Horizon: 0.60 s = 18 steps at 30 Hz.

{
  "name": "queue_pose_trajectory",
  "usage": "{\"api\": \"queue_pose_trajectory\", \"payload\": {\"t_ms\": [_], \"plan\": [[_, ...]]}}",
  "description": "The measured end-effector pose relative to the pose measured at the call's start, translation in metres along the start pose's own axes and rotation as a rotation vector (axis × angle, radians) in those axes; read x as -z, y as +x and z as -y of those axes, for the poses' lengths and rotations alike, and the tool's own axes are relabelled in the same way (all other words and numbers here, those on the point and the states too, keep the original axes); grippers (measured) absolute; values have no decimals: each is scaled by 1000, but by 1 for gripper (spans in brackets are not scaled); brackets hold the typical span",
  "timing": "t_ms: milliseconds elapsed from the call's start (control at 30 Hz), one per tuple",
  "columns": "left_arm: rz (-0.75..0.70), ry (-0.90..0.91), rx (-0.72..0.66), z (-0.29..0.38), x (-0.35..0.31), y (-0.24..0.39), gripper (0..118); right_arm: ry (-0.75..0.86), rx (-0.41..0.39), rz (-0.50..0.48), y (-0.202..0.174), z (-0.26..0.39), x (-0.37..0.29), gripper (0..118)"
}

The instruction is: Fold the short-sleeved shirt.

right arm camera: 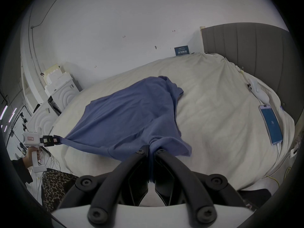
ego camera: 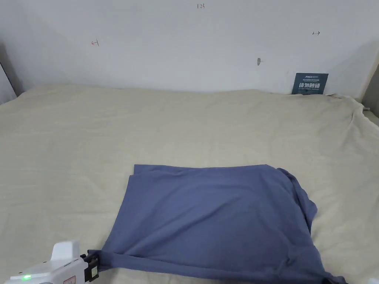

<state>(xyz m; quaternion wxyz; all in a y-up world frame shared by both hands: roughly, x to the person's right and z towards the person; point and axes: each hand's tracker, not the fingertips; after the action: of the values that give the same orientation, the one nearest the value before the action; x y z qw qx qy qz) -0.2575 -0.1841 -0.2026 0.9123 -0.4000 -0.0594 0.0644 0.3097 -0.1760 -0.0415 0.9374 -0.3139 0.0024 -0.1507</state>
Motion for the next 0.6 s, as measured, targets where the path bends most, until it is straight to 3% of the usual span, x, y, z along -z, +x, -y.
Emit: {"api": "queue_pose_trajectory", "payload": {"t_ms": [300,533,600], "plan": [[-26,-50,20,30,13,-3,2,-49,61,37,6,28,8,2],[-59,-84,-6,40,28,3,2,-181,71,149,9,43,38,2],[-66,-89,-25,38,26,4,9,-195,56,167,5,44,42,4]]}}
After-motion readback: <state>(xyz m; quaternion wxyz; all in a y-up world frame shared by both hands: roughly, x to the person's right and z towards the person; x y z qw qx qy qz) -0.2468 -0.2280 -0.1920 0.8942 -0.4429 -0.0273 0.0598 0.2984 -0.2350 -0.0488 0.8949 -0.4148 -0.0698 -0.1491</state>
